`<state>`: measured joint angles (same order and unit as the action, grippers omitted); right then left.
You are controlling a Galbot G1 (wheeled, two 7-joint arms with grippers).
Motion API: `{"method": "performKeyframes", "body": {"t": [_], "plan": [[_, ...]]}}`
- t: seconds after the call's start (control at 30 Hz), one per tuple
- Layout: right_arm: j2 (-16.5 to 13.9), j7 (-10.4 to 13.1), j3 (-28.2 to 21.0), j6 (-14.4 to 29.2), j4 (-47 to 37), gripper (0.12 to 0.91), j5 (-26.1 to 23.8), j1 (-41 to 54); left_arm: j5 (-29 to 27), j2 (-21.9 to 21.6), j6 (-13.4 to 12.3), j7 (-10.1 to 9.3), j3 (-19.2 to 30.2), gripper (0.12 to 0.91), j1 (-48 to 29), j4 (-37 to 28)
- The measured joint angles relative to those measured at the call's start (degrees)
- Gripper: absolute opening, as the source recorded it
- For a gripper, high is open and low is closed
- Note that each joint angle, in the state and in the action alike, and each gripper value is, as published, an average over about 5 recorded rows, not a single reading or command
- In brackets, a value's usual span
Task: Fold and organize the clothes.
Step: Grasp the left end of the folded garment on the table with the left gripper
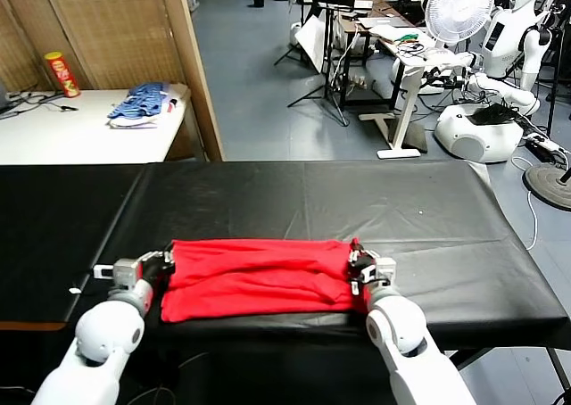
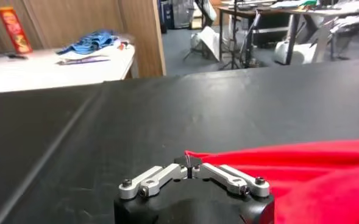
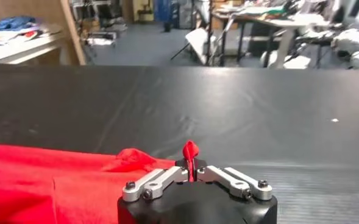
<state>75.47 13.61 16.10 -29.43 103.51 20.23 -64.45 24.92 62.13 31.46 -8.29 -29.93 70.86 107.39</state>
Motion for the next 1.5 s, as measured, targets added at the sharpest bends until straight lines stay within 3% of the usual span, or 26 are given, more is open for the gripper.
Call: {"method": "performKeyframes", "body": {"t": [0.1,0.17,0.47,0.53,0.63,0.87,1.17,1.27,1.5], "plan": [[-0.4,-1.7,0.6,0.0,0.9,0.165,0.1,-0.6,0.1,-0.1,0.1,0.08,-0.1,0.143,-0.4,-0.4],[-0.9,-2.7,1.1,-0.1,1.7,0.222,0.1,-1.1,0.3,-0.3,0.1,0.20,-0.4,0.205,-0.4,-0.5],[-3.0,-3.4,3.6,0.0,5.9,0.698,0.8,-3.5,3.6,-2.3,-0.4,0.80,-3.0,0.693,0.9,0.6],[-3.5,-3.4,4.3,0.0,6.8,0.768,1.1,-3.9,5.2,-2.4,-0.3,0.63,-3.7,0.760,1.7,1.2],[-4.0,-3.3,5.1,0.0,7.9,0.794,1.5,-4.7,7.8,-2.0,-0.3,-0.12,-4.8,0.792,3.1,2.2],[-4.1,-3.5,5.4,0.1,8.9,0.798,1.5,-5.8,13.5,0.6,0.0,-1.32,-6.2,0.798,8.0,6.6],[-4.4,-3.5,5.5,0.1,9.0,0.798,1.6,-5.4,9.6,5.4,-1.7,-0.43,-5.7,0.793,13.5,8.7],[-4.5,-3.6,5.4,0.2,8.9,0.798,1.5,-5.3,8.0,6.7,-2.3,-0.03,-5.4,0.718,14.4,8.7],[-4.4,-3.6,5.1,0.2,9.0,0.798,1.1,-5.3,6.7,8.1,-2.8,-0.14,-5.1,0.338,14.0,7.7]]}}
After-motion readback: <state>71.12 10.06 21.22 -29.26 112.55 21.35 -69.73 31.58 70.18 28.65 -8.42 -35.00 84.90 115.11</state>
